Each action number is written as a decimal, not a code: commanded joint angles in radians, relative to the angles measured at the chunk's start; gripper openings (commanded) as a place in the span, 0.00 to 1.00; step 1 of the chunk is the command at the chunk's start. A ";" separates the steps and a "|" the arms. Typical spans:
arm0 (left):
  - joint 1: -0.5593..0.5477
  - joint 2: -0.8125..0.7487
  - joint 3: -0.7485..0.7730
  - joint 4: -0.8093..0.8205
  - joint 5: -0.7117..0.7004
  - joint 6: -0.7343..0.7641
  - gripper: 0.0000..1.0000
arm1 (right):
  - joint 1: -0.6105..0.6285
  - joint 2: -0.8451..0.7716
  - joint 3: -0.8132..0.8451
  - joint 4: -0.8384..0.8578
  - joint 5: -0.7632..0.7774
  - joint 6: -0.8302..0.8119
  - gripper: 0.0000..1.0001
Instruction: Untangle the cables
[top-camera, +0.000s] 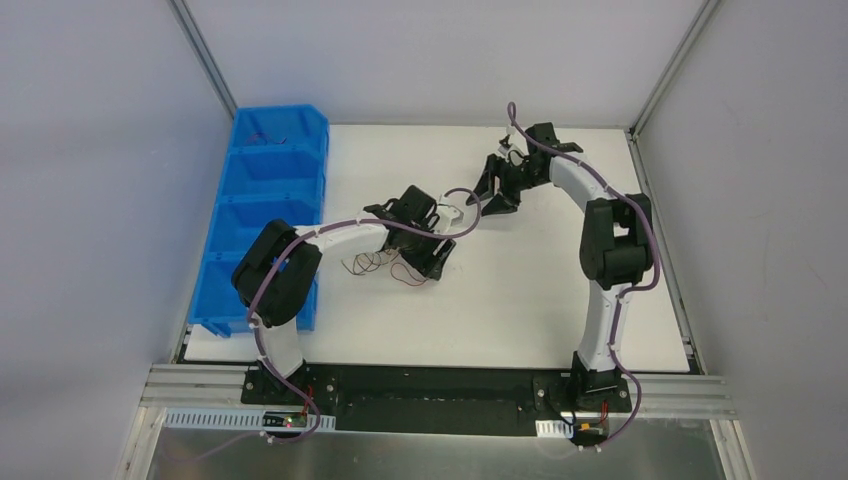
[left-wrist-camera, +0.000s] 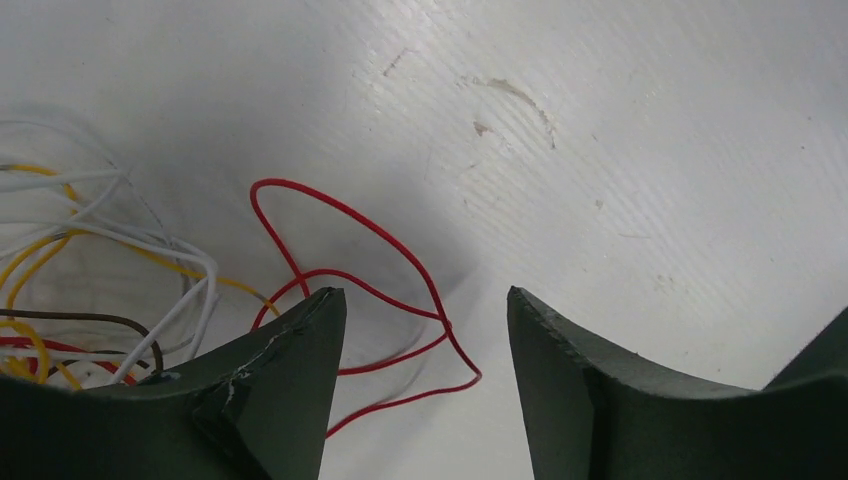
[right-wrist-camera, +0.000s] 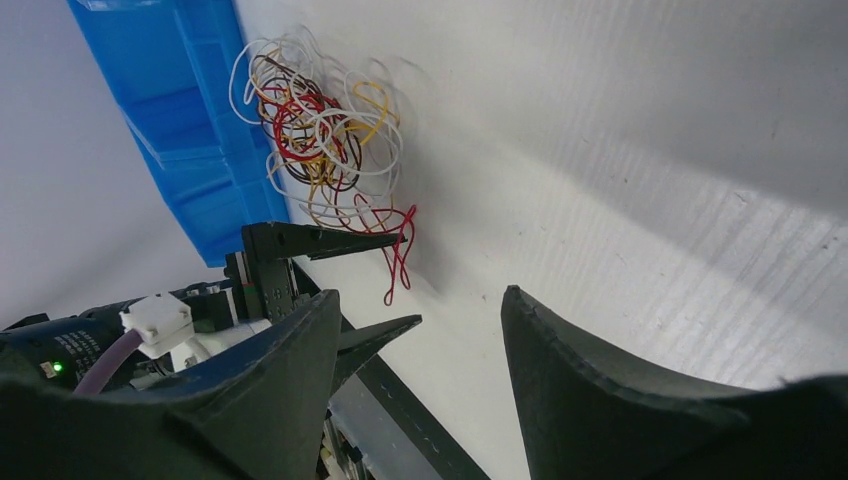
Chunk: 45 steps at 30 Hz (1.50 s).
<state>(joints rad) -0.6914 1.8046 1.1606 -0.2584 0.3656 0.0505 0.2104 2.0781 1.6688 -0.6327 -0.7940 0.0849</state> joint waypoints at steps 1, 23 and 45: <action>-0.041 0.052 0.059 -0.004 -0.103 -0.063 0.60 | -0.025 -0.089 -0.029 -0.003 -0.022 -0.030 0.63; -0.013 0.074 0.945 -0.390 0.366 0.110 0.00 | -0.078 -0.218 -0.176 0.239 -0.172 0.034 0.78; 0.041 0.095 1.123 -0.394 0.351 0.125 0.00 | -0.265 -0.523 -0.519 0.583 -0.200 -0.286 0.92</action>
<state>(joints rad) -0.6422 1.9106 2.2528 -0.6643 0.7052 0.1577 0.0029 1.5929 1.1202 -0.0097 -0.9356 -0.0544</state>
